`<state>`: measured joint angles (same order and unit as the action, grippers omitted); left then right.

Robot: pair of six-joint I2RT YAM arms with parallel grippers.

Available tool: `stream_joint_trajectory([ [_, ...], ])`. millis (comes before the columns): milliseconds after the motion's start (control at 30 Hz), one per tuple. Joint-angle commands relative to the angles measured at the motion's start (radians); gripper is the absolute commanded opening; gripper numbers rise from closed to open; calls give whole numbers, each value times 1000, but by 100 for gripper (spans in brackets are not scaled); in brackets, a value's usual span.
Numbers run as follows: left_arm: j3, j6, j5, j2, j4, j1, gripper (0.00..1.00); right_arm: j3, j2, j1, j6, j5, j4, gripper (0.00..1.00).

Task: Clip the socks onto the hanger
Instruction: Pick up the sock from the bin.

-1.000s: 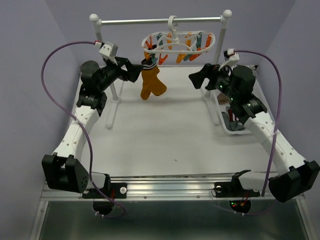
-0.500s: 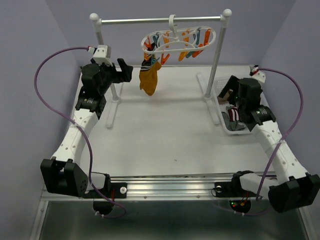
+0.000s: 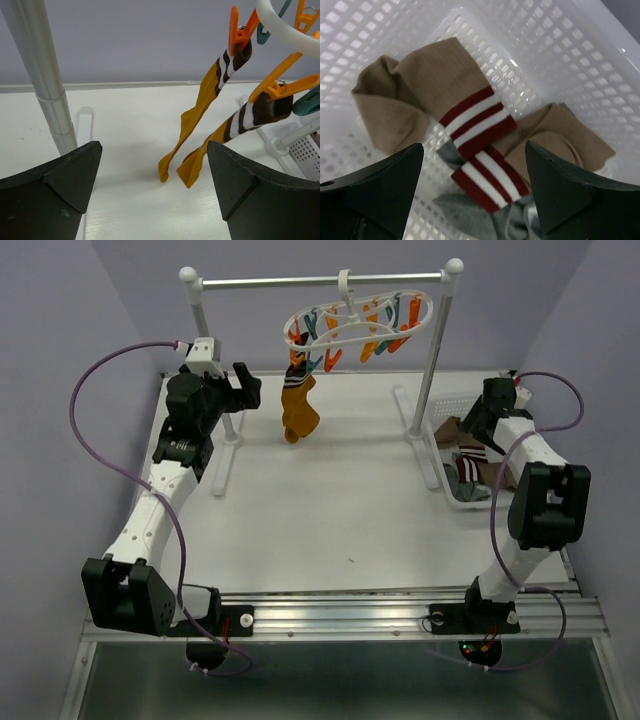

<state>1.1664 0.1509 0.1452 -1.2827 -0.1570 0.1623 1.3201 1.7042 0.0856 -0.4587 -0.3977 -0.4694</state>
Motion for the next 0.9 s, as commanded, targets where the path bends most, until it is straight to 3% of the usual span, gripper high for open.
stream_joint_trajectory([
  [0, -20, -1, -41, 63, -24, 3, 99, 117, 103, 51, 12, -21, 28, 85],
  [100, -31, 9, -62, 78, -13, 3, 99, 146, 201, 91, -9, -23, 54, 78],
  [300, -40, 18, -79, 98, 7, 2, 99, 218, 356, 112, 32, 85, 95, 77],
  [667, -56, 41, -72, 129, 11, 3, 99, 94, 328, 112, 17, 252, 173, 62],
  [700, -59, 42, -70, 134, 11, 3, 99, 74, 325, 112, 12, 257, 185, 48],
  [733, -59, 42, -70, 134, 13, 3, 99, 74, 322, 112, 12, 260, 189, 40],
  [767, -60, 42, -67, 135, 13, 3, 99, 73, 322, 112, 11, 270, 189, 23],
  [867, -60, 39, -43, 141, 11, 3, 99, 80, 296, 112, 32, 318, 196, 1],
])
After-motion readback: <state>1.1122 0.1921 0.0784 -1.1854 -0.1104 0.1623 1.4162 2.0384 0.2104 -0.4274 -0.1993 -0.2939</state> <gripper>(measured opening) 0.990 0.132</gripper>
